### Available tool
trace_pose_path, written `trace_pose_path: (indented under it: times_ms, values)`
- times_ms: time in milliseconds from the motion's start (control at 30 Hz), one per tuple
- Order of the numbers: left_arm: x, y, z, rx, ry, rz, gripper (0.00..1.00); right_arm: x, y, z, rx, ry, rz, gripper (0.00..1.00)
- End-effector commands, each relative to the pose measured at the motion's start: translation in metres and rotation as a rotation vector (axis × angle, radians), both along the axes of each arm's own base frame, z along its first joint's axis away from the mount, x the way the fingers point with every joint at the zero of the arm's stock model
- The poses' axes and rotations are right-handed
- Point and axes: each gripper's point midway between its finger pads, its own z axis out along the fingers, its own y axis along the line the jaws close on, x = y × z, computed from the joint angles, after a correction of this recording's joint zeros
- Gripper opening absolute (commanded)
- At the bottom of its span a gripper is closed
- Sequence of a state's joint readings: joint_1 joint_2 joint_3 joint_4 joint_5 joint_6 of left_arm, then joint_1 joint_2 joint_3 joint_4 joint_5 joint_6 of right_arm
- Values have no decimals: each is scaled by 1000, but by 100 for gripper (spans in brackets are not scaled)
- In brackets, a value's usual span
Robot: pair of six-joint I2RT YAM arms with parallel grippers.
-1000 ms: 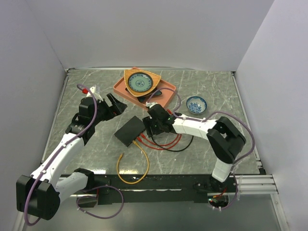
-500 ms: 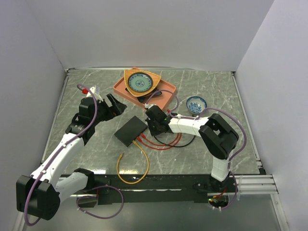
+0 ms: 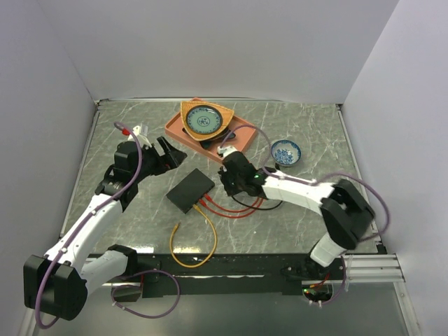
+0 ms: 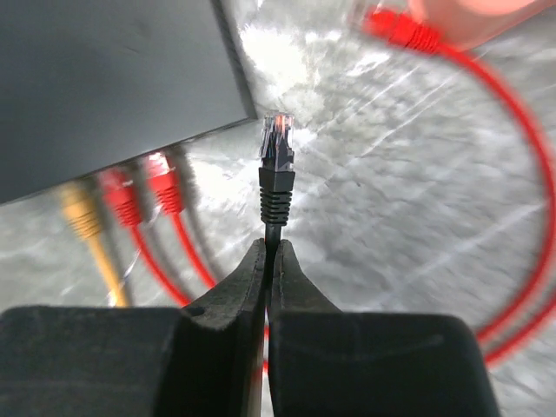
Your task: Insert the plug into the switch port
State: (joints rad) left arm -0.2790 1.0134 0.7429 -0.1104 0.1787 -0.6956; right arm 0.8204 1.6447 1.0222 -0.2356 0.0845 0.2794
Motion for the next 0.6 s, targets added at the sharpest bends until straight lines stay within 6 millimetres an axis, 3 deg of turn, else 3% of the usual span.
trace_pose_path:
  times_ms: [0,33,100,133,167,233,267,300,333,367,567]
  values:
    - [-6,-22,35,-72,-140,-141,96,-2,-3,63,110,-149,35,0]
    - [-8,-25,40,-86,-158,-162,96,-9,-3,64,127,-144,70,0]
    - [-18,-38,50,-127,-210,-258,96,-16,-4,90,204,-196,98,0]
    - [-23,-44,52,-146,-222,-298,96,-27,-2,90,229,-189,151,0]
    - [-27,-47,55,-160,-238,-329,96,-33,1,114,300,-244,186,0]
    - [-39,-59,68,-203,-291,-430,96,-47,-1,119,342,-265,252,0]
    - [-44,-62,68,-219,-298,-459,96,-60,2,137,408,-291,313,0]
    - [-54,-69,79,-240,-355,-533,96,-65,3,147,442,-322,343,0]
    - [-59,-72,82,-261,-364,-561,96,-72,1,148,460,-328,371,0]
    - [-66,-74,80,-274,-370,-598,96,-82,-1,163,502,-360,405,0]
    - [-102,-99,97,-276,-484,-802,97,-103,-11,193,590,-441,465,0]
